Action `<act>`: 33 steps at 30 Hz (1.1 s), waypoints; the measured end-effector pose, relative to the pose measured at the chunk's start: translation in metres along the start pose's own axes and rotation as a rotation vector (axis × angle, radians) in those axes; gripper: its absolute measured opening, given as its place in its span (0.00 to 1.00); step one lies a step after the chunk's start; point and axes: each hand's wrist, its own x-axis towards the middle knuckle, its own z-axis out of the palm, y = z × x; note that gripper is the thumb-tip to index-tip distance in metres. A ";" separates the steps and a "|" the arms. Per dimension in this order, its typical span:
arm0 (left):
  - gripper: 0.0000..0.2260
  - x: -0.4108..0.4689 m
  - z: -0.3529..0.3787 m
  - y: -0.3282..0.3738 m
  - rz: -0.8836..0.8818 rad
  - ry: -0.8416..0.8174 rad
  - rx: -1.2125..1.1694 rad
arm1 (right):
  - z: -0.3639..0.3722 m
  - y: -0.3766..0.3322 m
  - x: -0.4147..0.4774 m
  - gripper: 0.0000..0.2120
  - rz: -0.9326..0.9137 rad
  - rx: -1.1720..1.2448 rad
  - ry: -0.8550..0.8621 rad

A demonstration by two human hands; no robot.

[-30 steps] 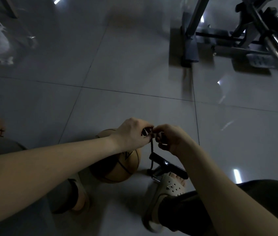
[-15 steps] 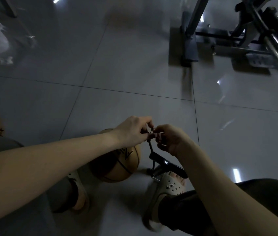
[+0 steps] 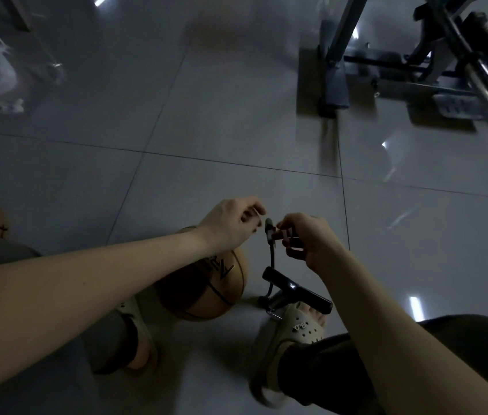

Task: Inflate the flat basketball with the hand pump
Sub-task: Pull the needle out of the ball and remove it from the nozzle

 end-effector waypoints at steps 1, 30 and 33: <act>0.11 0.003 -0.001 -0.003 -0.036 -0.007 0.004 | -0.002 -0.002 -0.001 0.04 -0.006 -0.004 -0.003; 0.20 0.007 0.010 0.009 -0.334 -0.163 0.136 | -0.043 0.031 -0.024 0.13 -0.092 -1.136 -0.061; 0.14 0.003 -0.006 0.015 -0.327 -0.110 -0.057 | -0.041 0.019 -0.017 0.12 -0.224 -1.079 0.066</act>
